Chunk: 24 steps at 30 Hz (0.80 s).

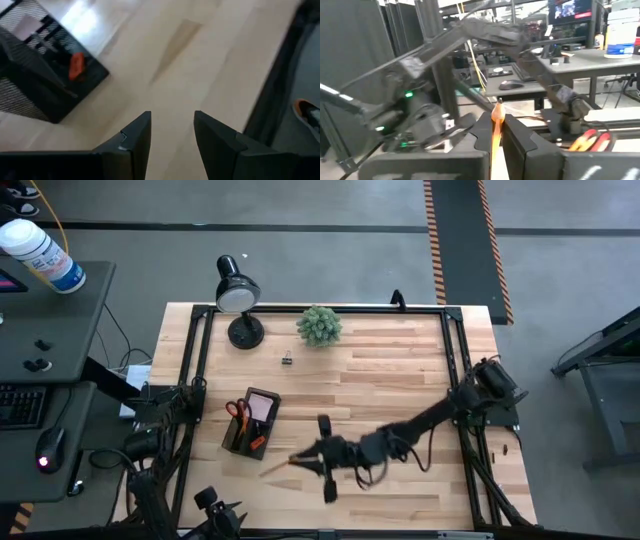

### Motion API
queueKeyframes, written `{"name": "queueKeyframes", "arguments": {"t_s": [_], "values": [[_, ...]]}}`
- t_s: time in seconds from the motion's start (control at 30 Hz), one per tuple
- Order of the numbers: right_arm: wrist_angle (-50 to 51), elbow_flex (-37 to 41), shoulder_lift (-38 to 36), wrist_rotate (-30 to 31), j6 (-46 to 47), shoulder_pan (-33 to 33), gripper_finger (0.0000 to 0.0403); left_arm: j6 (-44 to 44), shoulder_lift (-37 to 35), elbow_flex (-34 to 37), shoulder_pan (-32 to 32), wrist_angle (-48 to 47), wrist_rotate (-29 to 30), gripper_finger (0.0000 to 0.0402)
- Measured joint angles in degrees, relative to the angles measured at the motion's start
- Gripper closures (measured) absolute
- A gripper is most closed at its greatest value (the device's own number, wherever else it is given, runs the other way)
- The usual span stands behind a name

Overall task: Pick and place office supplies into organizer
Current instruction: Put the orange pencil into the desk organizer

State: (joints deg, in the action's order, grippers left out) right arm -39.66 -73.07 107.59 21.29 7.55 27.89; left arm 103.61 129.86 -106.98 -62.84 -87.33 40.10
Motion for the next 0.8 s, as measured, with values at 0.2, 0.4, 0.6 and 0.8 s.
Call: {"name": "queueKeyframes", "arguments": {"t_s": [0.2, 0.4, 0.6, 0.8], "values": [[0.21, -0.09, 0.0, -9.35, 3.55, -7.59, 0.0388, -2.25, 0.0, 0.0, -1.06, 2.47, 0.79, 0.0263], [5.57, -7.29, 4.12, -15.13, 3.99, -12.75, 0.0388, -2.25, 0.0, 0.0, -0.95, 2.68, 1.4, 0.0263], [18.93, -21.52, 11.85, -17.13, -1.17, -14.6, 0.0388, -2.23, 0.0, 0.0, -0.93, 2.7, 1.74, 0.0263], [24.9, -31.33, 16.24, -18.01, -4.96, -16.37, 0.0388, -2.21, 0.0, 0.0, -1.34, 3.87, 1.5, 0.0263]]}}
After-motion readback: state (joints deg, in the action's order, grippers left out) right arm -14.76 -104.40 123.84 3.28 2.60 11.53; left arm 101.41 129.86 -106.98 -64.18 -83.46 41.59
